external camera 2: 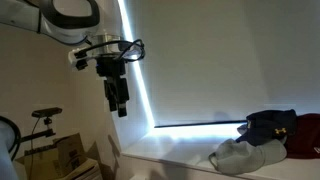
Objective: Move the white cap to the left
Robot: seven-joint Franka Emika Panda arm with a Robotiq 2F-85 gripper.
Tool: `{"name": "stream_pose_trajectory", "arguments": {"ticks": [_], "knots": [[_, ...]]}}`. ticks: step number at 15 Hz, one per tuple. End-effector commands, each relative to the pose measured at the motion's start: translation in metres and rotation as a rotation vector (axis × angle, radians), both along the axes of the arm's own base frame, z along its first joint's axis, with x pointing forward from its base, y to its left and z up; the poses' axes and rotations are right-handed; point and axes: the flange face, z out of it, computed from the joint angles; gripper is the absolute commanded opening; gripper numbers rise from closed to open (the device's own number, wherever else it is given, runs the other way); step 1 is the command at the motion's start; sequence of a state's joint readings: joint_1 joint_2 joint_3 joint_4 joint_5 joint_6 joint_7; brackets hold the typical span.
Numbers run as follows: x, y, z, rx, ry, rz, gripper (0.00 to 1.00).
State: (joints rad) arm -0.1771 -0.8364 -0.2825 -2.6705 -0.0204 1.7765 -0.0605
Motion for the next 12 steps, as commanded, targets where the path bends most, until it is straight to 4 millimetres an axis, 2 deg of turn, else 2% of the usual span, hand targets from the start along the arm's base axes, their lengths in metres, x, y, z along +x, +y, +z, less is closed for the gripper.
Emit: {"name": "stream_pose_trajectory", "arguments": {"ticks": [1, 6, 7, 8, 9, 10, 11, 12], "knots": [[0.000, 0.000, 0.000, 0.000, 0.001, 0.000, 1.00], [0.000, 0.000, 0.000, 0.000, 0.001, 0.000, 1.00], [0.010, -0.007, -0.018, -0.018, -0.009, -0.028, 1.00], [0.009, -0.005, -0.028, -0.060, -0.080, -0.117, 1.00], [-0.020, 0.039, -0.027, -0.078, -0.125, -0.159, 1.00], [-0.039, -0.033, -0.026, -0.080, -0.154, -0.180, 1.00], [-0.043, -0.032, -0.030, -0.105, -0.171, -0.203, 1.00], [-0.055, -0.046, -0.031, -0.120, -0.193, -0.244, 1.00]]}}
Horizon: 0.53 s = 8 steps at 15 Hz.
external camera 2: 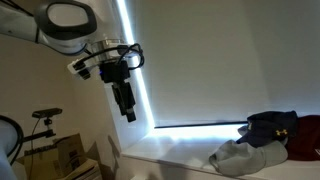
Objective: Move the white cap to the left
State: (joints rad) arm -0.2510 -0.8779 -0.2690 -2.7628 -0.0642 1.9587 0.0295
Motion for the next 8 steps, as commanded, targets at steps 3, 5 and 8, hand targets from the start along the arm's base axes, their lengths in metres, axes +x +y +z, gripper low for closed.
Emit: {"name": "stream_pose_trajectory", "arguments": {"ticks": [3, 5, 8], "knots": [[-0.095, -0.110, 0.007, -0.090, -0.192, -0.231, 1.00], [-0.141, -0.143, -0.004, -0.113, -0.243, -0.353, 1.00], [-0.124, -0.139, 0.008, -0.083, -0.216, -0.307, 1.00]]}}
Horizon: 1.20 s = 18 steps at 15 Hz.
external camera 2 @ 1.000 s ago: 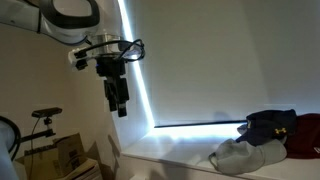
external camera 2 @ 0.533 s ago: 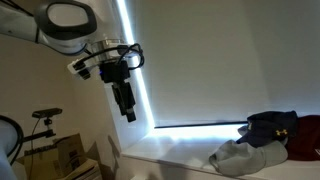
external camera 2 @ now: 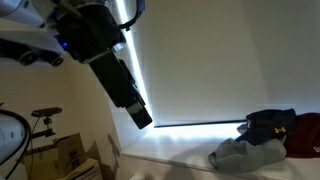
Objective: Move the white cap to the left
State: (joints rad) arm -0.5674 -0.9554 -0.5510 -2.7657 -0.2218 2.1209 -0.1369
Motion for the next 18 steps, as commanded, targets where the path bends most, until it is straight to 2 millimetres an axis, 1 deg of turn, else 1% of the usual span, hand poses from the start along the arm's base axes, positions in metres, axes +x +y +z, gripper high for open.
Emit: {"name": "stream_pose_trajectory", "arguments": {"ticks": [1, 3, 4, 5, 6, 8, 9, 10, 12, 13, 14, 16, 17, 18], "knots": [[0.005, 0.003, 0.002, -0.002, 0.003, 0.009, 1.00], [0.014, 0.009, 0.004, -0.010, 0.013, 0.021, 1.00], [0.013, 0.004, 0.007, 0.003, -0.021, 0.009, 1.00], [0.018, -0.001, 0.013, 0.009, -0.035, 0.007, 1.00], [0.037, -0.002, 0.022, 0.007, -0.014, 0.032, 1.00], [0.088, 0.010, 0.038, -0.049, 0.032, 0.073, 1.00], [0.104, 0.015, 0.041, -0.073, 0.071, 0.112, 1.00], [0.133, 0.029, 0.044, -0.106, 0.111, 0.143, 1.00], [0.182, 0.050, 0.044, -0.155, 0.182, 0.199, 1.00], [0.203, 0.057, 0.039, -0.174, 0.220, 0.222, 1.00], [0.221, 0.059, 0.032, -0.189, 0.260, 0.247, 1.00], [0.246, 0.053, 0.009, -0.180, 0.337, 0.293, 1.00], [0.247, 0.044, -0.005, -0.150, 0.366, 0.316, 1.00], [0.241, 0.035, -0.017, -0.120, 0.384, 0.339, 1.00]]}}
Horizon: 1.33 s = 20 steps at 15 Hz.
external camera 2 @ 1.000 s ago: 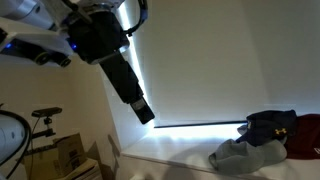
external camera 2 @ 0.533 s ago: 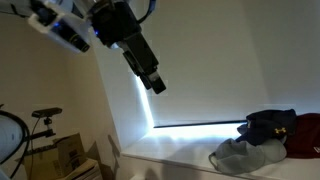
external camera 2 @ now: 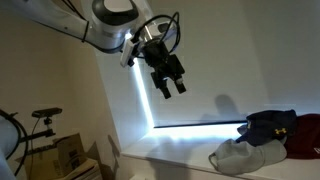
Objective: Move the white cap to the left
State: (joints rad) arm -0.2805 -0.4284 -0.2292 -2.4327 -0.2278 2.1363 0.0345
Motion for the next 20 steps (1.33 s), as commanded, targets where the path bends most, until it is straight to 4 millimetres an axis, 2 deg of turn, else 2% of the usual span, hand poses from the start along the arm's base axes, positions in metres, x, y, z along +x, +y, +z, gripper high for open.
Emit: {"name": "stream_pose_trajectory", "arguments": {"ticks": [1, 2, 3, 5, 6, 8, 10, 12, 16, 17, 18, 20], "knots": [[0.006, -0.007, -0.013, 0.010, 0.036, 0.014, 1.00], [0.010, -0.013, -0.024, 0.018, 0.060, 0.015, 1.00], [0.011, -0.014, -0.027, 0.019, 0.064, 0.012, 1.00], [0.011, -0.011, -0.020, 0.013, 0.051, 0.016, 1.00], [0.016, -0.016, -0.020, 0.003, 0.020, -0.033, 1.00], [0.030, -0.037, -0.034, 0.020, -0.023, -0.117, 1.00], [0.042, -0.062, -0.061, 0.012, -0.051, -0.187, 1.00], [0.052, -0.078, -0.086, 0.051, -0.061, -0.204, 1.00], [0.070, -0.089, -0.125, 0.175, -0.031, -0.201, 1.00], [0.071, -0.088, -0.127, 0.194, -0.020, -0.201, 1.00], [0.063, -0.082, -0.123, 0.159, -0.036, -0.214, 1.00], [0.069, -0.085, -0.132, 0.169, -0.024, -0.214, 1.00]]}}
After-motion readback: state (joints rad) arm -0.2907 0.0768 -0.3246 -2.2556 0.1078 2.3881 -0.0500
